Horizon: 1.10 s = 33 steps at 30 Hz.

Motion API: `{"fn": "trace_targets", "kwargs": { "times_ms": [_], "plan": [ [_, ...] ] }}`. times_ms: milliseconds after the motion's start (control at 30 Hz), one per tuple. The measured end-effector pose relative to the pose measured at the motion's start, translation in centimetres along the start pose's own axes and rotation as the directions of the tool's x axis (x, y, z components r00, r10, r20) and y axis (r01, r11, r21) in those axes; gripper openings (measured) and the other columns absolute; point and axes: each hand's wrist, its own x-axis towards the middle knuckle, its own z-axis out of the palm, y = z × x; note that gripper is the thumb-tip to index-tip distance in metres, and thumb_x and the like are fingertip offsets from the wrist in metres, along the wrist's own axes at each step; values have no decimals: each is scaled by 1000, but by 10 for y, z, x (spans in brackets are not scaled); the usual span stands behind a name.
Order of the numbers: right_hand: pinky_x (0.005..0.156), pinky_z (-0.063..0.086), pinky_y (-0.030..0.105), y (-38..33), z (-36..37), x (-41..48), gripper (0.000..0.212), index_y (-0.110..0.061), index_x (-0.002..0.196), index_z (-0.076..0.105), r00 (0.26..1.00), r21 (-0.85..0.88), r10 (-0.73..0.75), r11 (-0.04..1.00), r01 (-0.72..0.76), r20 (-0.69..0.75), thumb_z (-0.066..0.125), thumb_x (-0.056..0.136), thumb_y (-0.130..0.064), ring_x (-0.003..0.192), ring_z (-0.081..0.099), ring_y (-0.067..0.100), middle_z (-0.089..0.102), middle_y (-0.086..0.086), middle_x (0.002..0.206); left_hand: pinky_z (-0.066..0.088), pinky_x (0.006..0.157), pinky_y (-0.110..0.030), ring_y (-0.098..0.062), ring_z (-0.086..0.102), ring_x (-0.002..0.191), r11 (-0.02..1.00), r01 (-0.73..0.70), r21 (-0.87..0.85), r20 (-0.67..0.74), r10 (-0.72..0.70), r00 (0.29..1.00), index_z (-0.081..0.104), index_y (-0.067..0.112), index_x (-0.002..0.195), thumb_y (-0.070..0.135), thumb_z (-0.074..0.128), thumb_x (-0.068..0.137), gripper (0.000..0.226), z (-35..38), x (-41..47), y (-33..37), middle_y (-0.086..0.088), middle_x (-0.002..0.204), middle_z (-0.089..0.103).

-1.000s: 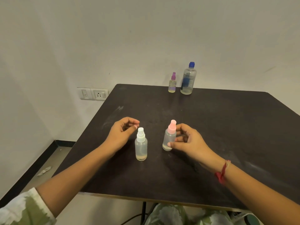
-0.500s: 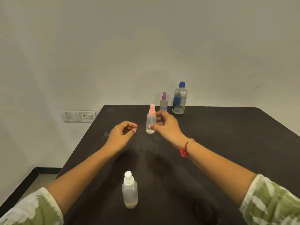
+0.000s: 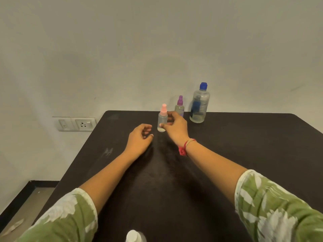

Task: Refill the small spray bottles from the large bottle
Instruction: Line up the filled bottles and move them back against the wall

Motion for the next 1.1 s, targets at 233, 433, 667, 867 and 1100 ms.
{"fn": "trace_targets", "kwargs": {
  "times_ms": [233,433,667,867,1100],
  "plan": [
    [79,46,20,23,10,16,37,-11,113,59,999,-53,10,999,-12,-36,73,79,-10,86,59,10,65,7,113,45,93,-20,-12,58,106,1000,-14,17,29,13,999,58,11,124,7,61,88,36,21,18,-1,-4,119,62],
    [79,44,20,30,12,34,39,-10,119,57,999,-129,-39,991,38,-3,70,83,-13,89,59,12,65,7,115,42,103,-28,-20,55,121,993,-72,98,133,59,989,54,12,131,-2,49,88,46,29,34,-3,-8,131,59],
    [87,45,27,38,21,60,37,-9,120,54,998,-223,-62,973,55,-25,67,86,-17,104,61,23,63,10,118,36,102,-27,-26,47,127,962,-119,244,226,63,972,40,13,143,-3,47,84,62,33,51,-4,-13,143,46],
    [84,44,26,40,31,78,38,-7,121,54,997,-249,-61,967,47,-50,66,86,-15,105,60,24,63,11,116,34,103,-27,-27,43,131,960,-99,262,237,35,971,35,11,146,-3,46,84,65,35,61,-5,-15,144,43],
    [84,46,30,39,39,90,36,-5,121,53,995,-295,-67,954,43,-71,64,87,-13,105,60,27,63,13,116,32,106,-27,-27,41,134,963,-96,254,223,39,974,33,9,147,-2,46,85,64,36,65,-8,-16,146,41]
  ]
}}
